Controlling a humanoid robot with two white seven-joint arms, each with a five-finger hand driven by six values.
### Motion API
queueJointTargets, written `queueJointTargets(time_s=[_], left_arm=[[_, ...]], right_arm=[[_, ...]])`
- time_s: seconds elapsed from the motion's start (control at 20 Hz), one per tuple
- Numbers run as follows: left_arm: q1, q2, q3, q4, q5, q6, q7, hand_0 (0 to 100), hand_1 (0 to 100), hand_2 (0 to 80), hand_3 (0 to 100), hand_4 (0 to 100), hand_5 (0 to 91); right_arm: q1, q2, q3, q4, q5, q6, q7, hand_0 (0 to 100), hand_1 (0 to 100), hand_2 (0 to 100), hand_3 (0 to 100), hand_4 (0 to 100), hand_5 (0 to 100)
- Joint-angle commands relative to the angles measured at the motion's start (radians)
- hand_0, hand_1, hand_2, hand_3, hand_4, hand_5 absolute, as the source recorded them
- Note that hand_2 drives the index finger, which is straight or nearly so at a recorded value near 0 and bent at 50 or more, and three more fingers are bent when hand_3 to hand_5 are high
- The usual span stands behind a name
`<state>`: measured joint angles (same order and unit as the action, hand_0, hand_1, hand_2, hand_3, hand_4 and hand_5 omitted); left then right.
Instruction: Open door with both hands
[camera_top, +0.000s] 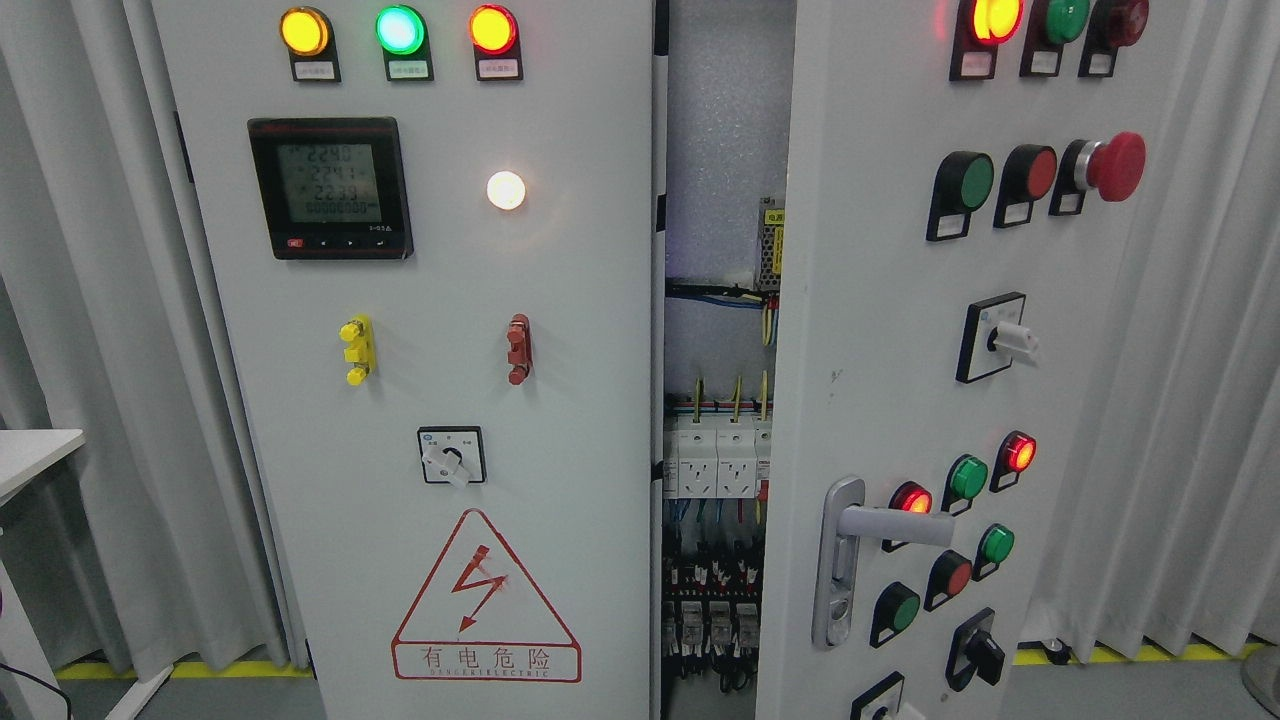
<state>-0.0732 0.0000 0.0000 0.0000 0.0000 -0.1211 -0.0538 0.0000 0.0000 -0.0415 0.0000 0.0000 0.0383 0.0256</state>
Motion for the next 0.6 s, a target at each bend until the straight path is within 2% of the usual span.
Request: queueJointTargets(time_s=[0.0, 0.25, 0.35, 0.4, 0.45, 0.55], left_arm=[[-0.002, 0.009, 0.003, 0.025, 0.023, -0.002, 0.000, 30, 0, 2.7, 3, 4, 0.0], [0.001, 0.012, 0.005, 0.020, 0.028, -0.002, 0.000, 30, 0, 2.7, 3, 4, 0.0], [0.006, 0.023, 0.005, -0.065, 0.028, 0.000, -0.006, 30, 0, 2.6, 3, 4, 0.0], [0.016, 0.038, 0.005, -0.143, 0.029, 0.003, -0.029, 30, 0, 2.7, 3, 4, 0.0], [0.050, 0.069, 0.005, -0.254, 0.029, 0.011, -0.082, 30, 0, 2.7, 3, 4, 0.0], [0.105, 0.110, 0.005, -0.441, 0.028, 0.012, -0.269, 30, 0, 2.7, 3, 4, 0.0]], right_arm=[[-0.012, -0.005, 0.000, 0.032, 0.005, 0.000, 0.000, 22, 0, 0, 0, 0, 0], [-0.012, -0.005, 0.000, 0.032, 0.005, 0.000, 0.000, 22, 0, 0, 0, 0, 0], [-0.012, -0.005, 0.000, 0.032, 0.005, 0.000, 0.000, 22, 0, 0, 0, 0, 0], [-0.012, -0.005, 0.000, 0.032, 0.005, 0.000, 0.000, 22, 0, 0, 0, 0, 0], [-0.014, -0.005, 0.000, 0.032, 0.005, 0.000, 0.000, 22, 0, 0, 0, 0, 0], [-0.012, -0.005, 0.000, 0.032, 0.005, 0.000, 0.000, 22, 0, 0, 0, 0, 0]])
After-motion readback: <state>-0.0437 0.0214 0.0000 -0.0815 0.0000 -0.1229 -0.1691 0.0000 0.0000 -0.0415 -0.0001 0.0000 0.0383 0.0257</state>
